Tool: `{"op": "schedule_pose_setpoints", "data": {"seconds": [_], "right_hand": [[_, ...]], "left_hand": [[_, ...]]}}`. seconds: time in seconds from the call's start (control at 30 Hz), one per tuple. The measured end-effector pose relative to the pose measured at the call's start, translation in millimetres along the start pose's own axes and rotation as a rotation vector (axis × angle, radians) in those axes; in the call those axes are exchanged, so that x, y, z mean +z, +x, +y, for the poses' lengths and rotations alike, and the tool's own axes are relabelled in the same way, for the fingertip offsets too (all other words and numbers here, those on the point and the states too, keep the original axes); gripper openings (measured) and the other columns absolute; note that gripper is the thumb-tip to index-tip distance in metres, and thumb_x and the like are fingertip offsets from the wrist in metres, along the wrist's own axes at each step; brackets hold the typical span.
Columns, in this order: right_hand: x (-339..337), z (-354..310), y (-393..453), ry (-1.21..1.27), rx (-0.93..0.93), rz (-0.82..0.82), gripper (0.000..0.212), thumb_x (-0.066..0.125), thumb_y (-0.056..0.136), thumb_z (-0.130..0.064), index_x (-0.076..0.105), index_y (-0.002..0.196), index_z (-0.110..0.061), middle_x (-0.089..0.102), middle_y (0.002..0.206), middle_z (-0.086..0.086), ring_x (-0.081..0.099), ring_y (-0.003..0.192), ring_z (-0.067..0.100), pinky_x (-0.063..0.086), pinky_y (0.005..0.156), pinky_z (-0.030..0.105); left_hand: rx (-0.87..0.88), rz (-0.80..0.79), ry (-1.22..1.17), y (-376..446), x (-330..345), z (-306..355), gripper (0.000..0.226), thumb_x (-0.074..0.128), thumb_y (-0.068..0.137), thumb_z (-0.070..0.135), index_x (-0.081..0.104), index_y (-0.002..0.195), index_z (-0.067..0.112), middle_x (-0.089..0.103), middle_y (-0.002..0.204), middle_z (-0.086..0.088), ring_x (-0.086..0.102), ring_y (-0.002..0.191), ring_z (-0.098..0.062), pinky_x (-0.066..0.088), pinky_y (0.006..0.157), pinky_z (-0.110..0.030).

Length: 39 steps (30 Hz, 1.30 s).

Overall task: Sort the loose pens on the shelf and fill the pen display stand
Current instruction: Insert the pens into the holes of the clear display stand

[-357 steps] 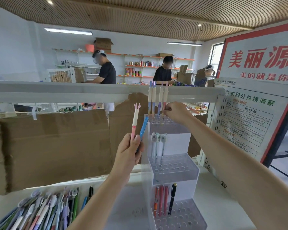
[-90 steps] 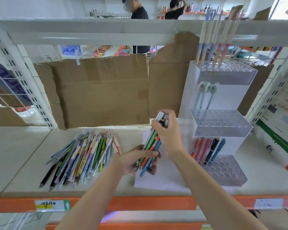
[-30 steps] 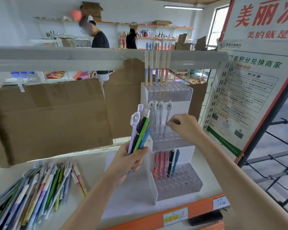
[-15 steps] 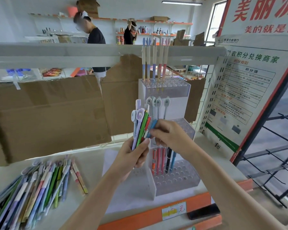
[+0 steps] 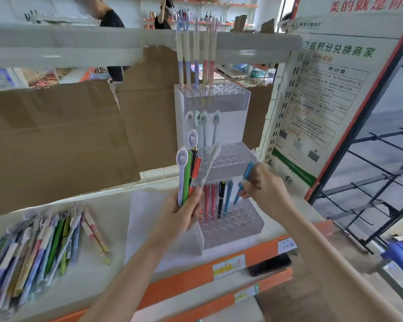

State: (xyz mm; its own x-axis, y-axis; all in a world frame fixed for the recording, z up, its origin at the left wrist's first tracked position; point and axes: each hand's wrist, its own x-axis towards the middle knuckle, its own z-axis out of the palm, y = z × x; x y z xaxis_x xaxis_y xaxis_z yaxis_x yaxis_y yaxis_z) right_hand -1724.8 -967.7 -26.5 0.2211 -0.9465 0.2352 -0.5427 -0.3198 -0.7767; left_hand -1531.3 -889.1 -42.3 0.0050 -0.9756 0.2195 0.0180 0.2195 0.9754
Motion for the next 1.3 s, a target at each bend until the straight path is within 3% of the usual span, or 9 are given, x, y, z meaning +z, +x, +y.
{"op": "schedule_pose_setpoints", "data": {"seconds": [0.1, 0.17, 0.23, 0.53, 0.63, 0.73, 0.87, 1.07, 1.3], "right_hand": [[13.1, 13.4, -0.2, -0.033, 0.066, -0.026, 0.015, 0.054, 0.093, -0.008, 0.043, 0.088, -0.017, 0.068, 0.078, 0.002, 0.066, 0.062, -0.001, 0.051, 0.058, 0.014], [19.9, 19.7, -1.6, -0.092, 0.047, -0.055, 0.008, 0.055, 0.092, -0.006, 0.048, 0.094, -0.010, 0.068, 0.085, 0.012, 0.068, 0.070, 0.016, 0.054, 0.062, 0.021], [25.3, 22.4, -3.8, -0.148, 0.003, -0.067, 0.006, 0.056, 0.091, -0.006, 0.051, 0.094, -0.007, 0.066, 0.085, 0.015, 0.066, 0.071, 0.025, 0.049, 0.057, 0.015], [23.0, 19.5, -6.7, -0.258, 0.032, 0.002, 0.008, 0.059, 0.091, -0.015, 0.060, 0.091, -0.006, 0.061, 0.077, 0.004, 0.058, 0.071, 0.020, 0.037, 0.051, 0.010], [19.2, 4.9, -13.4, -0.059, 0.011, 0.032, 0.011, 0.060, 0.090, -0.017, 0.062, 0.079, -0.021, 0.059, 0.061, -0.013, 0.054, 0.057, 0.005, 0.039, 0.050, 0.008], [15.1, -15.6, -20.3, 0.276, -0.026, -0.083, 0.013, 0.060, 0.090, -0.022, 0.067, 0.081, -0.027, 0.061, 0.060, -0.011, 0.050, 0.051, 0.003, 0.040, 0.051, 0.017], [16.9, -29.3, -21.2, 0.311, -0.064, -0.090, 0.023, 0.061, 0.090, -0.022, 0.060, 0.067, -0.021, 0.051, 0.048, -0.010, 0.042, 0.046, 0.006, 0.034, 0.049, 0.021], [-11.1, -48.6, 16.3, 0.518, -0.067, 0.130, 0.009, 0.053, 0.094, -0.014, 0.054, 0.086, -0.009, 0.070, 0.066, 0.001, 0.069, 0.061, 0.017, 0.055, 0.056, 0.024], [-10.6, -62.6, 83.3, 0.214, -0.100, 0.167, 0.009, 0.050, 0.095, -0.007, 0.048, 0.088, -0.012, 0.066, 0.078, 0.005, 0.068, 0.061, 0.008, 0.057, 0.060, 0.020]], "left_hand": [[-0.013, -0.019, -0.033, -0.6, 5.6, -1.0, 0.031, 0.047, 0.091, 0.032, 0.045, 0.070, 0.009, 0.037, 0.045, 0.007, 0.025, 0.035, -0.006, 0.023, 0.036, -0.015], [-0.033, -0.016, -0.058, -0.9, 6.2, -1.2, 0.030, 0.050, 0.087, 0.034, 0.048, 0.078, 0.005, 0.040, 0.048, 0.006, 0.026, 0.036, -0.006, 0.023, 0.035, -0.015], [-0.040, -0.014, -0.058, -1.1, 6.1, -1.3, 0.030, 0.051, 0.086, 0.034, 0.049, 0.081, 0.004, 0.040, 0.050, 0.003, 0.027, 0.037, -0.007, 0.023, 0.036, -0.015], [-0.044, 0.002, -0.055, -2.4, 6.8, -0.5, 0.025, 0.051, 0.091, 0.025, 0.057, 0.083, 0.003, 0.049, 0.054, -0.005, 0.027, 0.037, -0.010, 0.022, 0.037, -0.017], [-0.060, 0.014, -0.068, -1.3, 11.4, -1.1, 0.024, 0.051, 0.094, 0.020, 0.055, 0.075, 0.006, 0.047, 0.054, -0.002, 0.034, 0.038, -0.006, 0.026, 0.038, -0.013], [-0.093, 0.021, -0.084, 1.1, 19.3, -1.3, 0.025, 0.052, 0.094, 0.018, 0.054, 0.070, 0.013, 0.049, 0.049, 0.005, 0.038, 0.039, -0.005, 0.029, 0.039, -0.011], [-0.081, 0.000, -0.019, 5.4, 26.2, -1.4, 0.025, 0.052, 0.094, 0.020, 0.056, 0.072, 0.008, 0.054, 0.048, 0.003, 0.036, 0.037, -0.007, 0.028, 0.038, -0.013], [-0.055, 0.175, -0.092, 12.3, 21.8, 1.9, 0.036, 0.048, 0.096, 0.017, 0.053, 0.060, 0.014, 0.046, 0.046, 0.003, 0.032, 0.036, -0.007, 0.024, 0.036, -0.013], [0.023, 0.227, -0.083, 22.5, 8.3, 20.4, 0.018, 0.046, 0.097, 0.016, 0.044, 0.085, 0.003, 0.039, 0.050, -0.002, 0.029, 0.037, -0.006, 0.025, 0.036, -0.014]]}}
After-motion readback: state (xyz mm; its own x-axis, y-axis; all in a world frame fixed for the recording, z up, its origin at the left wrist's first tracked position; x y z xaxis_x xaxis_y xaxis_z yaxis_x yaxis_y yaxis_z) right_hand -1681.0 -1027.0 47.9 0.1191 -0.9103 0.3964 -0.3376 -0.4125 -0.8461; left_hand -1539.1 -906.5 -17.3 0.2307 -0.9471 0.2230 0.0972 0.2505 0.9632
